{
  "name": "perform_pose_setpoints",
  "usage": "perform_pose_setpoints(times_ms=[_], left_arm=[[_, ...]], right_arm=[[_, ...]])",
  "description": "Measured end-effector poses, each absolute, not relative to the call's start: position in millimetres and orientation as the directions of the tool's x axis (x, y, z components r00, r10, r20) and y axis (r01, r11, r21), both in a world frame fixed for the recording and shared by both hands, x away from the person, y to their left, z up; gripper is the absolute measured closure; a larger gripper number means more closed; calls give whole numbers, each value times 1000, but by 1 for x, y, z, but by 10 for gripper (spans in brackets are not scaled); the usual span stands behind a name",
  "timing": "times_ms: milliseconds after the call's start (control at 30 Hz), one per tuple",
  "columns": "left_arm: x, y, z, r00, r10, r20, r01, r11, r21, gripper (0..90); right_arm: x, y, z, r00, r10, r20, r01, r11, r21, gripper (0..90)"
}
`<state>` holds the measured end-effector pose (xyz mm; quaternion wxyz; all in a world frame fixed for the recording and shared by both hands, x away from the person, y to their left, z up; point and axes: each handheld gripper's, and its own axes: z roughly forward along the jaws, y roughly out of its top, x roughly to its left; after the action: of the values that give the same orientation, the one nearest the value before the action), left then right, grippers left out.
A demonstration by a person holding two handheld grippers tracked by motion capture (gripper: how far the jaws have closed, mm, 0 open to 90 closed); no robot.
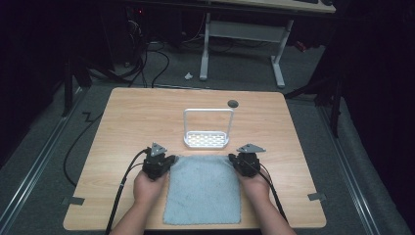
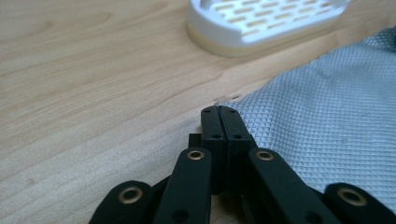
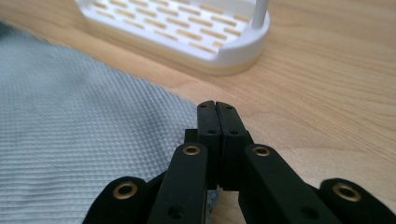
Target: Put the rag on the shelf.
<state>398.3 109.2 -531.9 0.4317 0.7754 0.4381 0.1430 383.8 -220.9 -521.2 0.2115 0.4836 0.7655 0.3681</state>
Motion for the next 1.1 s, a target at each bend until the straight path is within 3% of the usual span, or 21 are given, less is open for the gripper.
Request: perform_pose_setpoints(times_ms=[267,633,833,900,933,967,1033,1100], left_arm=[[378,121,-521,579,795,-182,480,-152,864,899],[359,125,-506,584,786,-202,382,-46,923,899],[363,116,-490,604,785,-138,338,-96,936,900],[361,115,-484,602,786,-140,320,-77,944,900],[359,116,-480,604,784,-144,310,-65,949,900],[357,117,-475,607,784,-134,280,-53,958,900],[355,123,-467,599,784,-164,265,-1,964,900],[354,128,-461,593,786,-176,246,32,969,900]], right_arm=[[355,-225,-503,-452,890,67,468,173,867,900],[333,-223,-487,-478,875,80,362,113,925,900],[328,-220,-476,-487,873,20,303,147,942,900],[326,-222,-471,-491,870,49,298,115,948,900],[320,-220,-467,-486,873,-29,259,175,950,900],[320,-220,-467,-486,873,-29,259,175,950,900],[321,-229,-462,-472,881,40,255,93,962,900],[321,-230,-461,-464,885,40,251,88,964,900]])
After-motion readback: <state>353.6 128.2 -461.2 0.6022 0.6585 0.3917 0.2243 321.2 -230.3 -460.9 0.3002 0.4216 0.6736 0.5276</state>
